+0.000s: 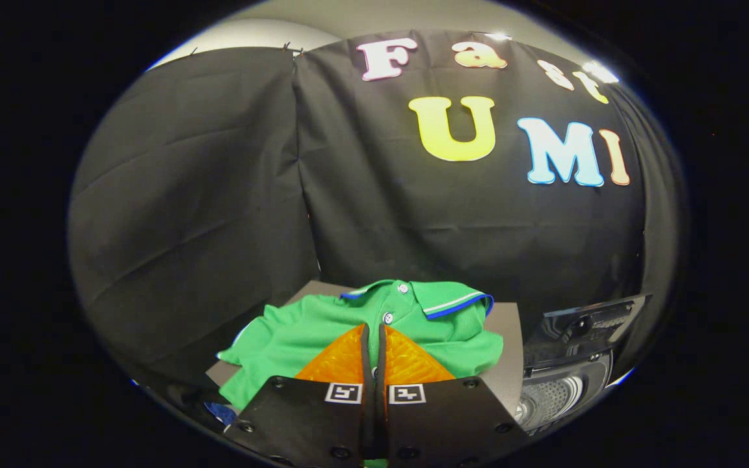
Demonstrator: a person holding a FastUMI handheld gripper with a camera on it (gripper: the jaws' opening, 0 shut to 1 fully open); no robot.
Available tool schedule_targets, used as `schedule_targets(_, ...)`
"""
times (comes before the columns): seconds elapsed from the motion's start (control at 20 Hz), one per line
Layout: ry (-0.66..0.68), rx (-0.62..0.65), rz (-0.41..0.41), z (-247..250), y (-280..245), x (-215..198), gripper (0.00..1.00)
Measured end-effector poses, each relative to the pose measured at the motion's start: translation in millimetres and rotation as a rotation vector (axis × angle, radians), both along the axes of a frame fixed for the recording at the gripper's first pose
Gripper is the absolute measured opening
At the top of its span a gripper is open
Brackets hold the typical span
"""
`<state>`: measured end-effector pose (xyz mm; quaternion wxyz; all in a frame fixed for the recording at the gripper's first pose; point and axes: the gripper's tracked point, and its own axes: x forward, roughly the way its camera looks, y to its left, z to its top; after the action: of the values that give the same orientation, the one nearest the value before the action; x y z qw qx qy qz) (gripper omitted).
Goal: Put the clothes into the washing machine and then close the washing machine lid.
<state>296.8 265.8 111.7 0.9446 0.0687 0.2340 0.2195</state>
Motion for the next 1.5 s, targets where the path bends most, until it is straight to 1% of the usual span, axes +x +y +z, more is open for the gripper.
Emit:
schedule_targets(0.15, -0.052, 0.044, -0.035, 37, -19, 7, 0.01)
schedule_targets(0.4, -0.159, 0.075, -0.083, 93, -52, 17, 0.01)
schedule_targets(0.65, -0.230, 0.078, -0.136, 126, -83, 22, 0.01)
schedule_targets(0.85, -0.243, 0.080, -0.154, 131, -106, 23, 0.01)
schedule_targets(1.1, -0.232, 0.060, -0.170, 116, -140, 27, 0.01)
schedule_targets(1.5, -0.231, 0.053, -0.231, 108, -226, 45, 0.01)
